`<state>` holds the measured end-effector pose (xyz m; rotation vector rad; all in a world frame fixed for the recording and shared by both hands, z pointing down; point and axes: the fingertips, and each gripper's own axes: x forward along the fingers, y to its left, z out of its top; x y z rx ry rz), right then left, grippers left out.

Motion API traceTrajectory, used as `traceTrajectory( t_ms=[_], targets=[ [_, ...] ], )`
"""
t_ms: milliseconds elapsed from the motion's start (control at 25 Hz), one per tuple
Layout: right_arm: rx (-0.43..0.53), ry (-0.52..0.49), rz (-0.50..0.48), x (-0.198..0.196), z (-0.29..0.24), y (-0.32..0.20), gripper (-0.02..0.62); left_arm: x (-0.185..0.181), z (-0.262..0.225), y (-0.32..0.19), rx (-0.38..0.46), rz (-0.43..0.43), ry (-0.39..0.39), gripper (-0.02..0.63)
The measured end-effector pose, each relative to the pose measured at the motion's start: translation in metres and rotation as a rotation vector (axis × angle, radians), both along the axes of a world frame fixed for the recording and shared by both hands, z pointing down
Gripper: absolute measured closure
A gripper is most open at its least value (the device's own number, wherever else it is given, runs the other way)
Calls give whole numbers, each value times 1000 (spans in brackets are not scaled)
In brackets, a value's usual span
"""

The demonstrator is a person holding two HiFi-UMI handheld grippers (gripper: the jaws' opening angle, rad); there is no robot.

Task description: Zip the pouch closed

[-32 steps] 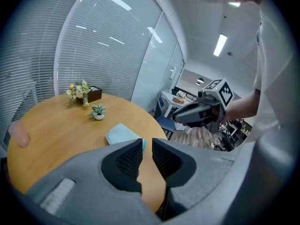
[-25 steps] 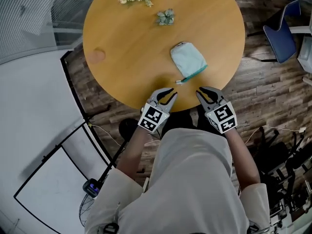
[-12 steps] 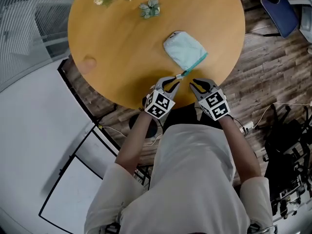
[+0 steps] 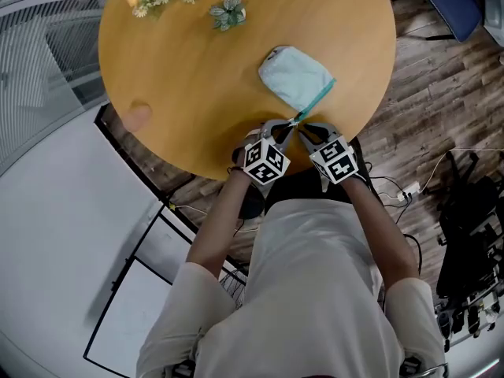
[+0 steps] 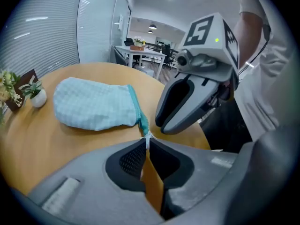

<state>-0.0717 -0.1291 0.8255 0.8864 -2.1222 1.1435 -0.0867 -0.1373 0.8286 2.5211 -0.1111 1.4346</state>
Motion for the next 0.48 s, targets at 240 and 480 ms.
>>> traceTrajectory(
  t_ms=[240,480],
  targets=[
    [2,24,6,-6,15,-5,514,5,0,1,-59,-39,36,575],
    [29,132,-41,-1,19,-8,586,5,-1,-4,-92,-78,64,577]
  ],
)
